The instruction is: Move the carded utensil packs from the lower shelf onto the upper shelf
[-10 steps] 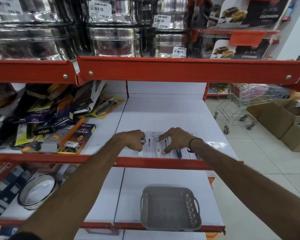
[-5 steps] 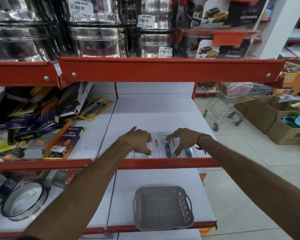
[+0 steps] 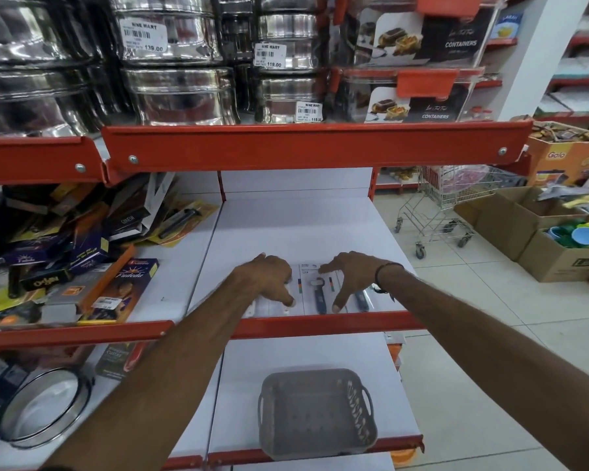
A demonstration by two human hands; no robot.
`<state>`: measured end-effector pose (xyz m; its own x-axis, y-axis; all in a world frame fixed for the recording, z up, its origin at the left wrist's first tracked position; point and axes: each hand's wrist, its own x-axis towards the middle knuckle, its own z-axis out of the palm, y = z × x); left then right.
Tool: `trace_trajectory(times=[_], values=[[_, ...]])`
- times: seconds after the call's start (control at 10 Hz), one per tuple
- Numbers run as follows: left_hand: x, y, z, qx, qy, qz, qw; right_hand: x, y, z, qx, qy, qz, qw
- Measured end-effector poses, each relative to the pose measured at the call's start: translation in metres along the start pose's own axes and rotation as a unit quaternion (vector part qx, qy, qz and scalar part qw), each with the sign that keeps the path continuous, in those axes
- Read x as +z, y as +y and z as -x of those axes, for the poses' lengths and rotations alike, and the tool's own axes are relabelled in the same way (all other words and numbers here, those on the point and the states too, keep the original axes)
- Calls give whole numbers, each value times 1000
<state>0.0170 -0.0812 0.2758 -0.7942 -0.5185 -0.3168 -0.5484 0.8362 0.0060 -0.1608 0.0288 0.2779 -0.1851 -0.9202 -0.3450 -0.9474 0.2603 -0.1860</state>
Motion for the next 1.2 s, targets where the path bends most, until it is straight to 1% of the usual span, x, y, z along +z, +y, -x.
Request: trace_trajectory(times=[0.1,0.2,0.4,0.5,0.7,1.0,1.1,1.2], values=[[-4,11,-4,22,49,31,998,-13,16,10,12,10,23,1000],[-6,22,-7,41,67,58,995,-18,32,18,27,11,33,999],[8,42,-12,48,51,42,997,-8,52,31,40,-14,28,999],[11,43,-9,41,58,64,995,-3,53,28,39,-9,21,999],[8,45,-11,32,60,74,995,0,46,21,38,-1,34,999],[9,44,-12,23,45,56,997,0,41,20,46,-6,43,998],[14,47,0,31,59,25,997,1,35,33,51,13,32,998],[23,47,7,26,122,-22,992,5,33,41,49,95,34,994]])
